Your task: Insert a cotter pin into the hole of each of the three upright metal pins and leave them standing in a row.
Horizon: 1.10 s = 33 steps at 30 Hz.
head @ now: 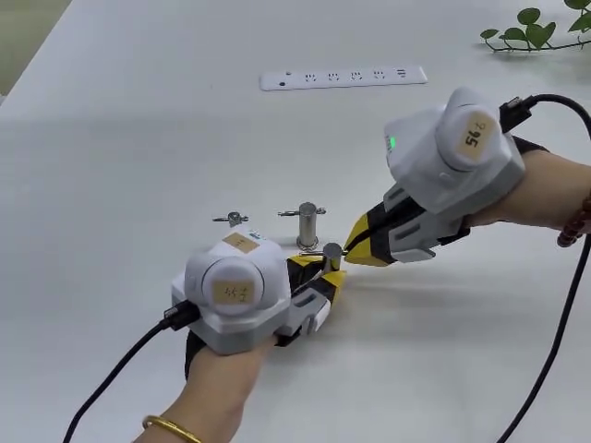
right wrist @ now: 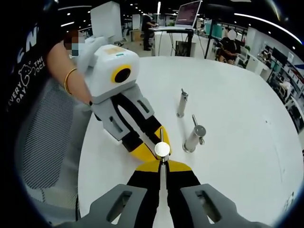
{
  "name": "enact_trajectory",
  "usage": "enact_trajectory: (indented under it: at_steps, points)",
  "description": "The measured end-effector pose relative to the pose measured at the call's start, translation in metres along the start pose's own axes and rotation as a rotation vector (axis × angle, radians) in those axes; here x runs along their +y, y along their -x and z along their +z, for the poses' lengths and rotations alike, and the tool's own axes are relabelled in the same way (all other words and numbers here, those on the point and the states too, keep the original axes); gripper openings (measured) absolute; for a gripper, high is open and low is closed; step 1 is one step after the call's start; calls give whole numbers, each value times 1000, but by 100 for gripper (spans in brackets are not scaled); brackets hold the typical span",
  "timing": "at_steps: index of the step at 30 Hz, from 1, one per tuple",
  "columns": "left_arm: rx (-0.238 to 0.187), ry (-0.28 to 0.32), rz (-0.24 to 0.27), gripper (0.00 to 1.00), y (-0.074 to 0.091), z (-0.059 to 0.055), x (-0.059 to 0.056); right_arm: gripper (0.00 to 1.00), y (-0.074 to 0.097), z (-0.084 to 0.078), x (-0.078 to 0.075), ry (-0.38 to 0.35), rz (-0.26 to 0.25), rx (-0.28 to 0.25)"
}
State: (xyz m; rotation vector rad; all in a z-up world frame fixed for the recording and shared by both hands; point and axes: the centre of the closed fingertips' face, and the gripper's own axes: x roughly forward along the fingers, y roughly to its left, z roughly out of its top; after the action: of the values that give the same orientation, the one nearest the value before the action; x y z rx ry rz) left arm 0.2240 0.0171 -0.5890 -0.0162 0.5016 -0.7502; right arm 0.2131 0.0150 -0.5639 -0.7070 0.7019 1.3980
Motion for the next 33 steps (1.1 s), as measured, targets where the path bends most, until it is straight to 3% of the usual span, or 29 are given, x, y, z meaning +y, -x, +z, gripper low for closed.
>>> enact_trajectory:
  at_steps: [9,16,25,33]
  points:
    - [5,-6,-1,14,1,0,1,1,0,-1,-2,-7,-7,2]
    - [17,-12,2,19,5,0,4,8,1,-1,-2,-31,-22,2]
    - [44,-16,-27,28,26,2,4,14,3,5,-1,-85,-28,-27]
    - [15,-42,14,40,46,15,9,21,1,10,-2,-95,-44,-39]
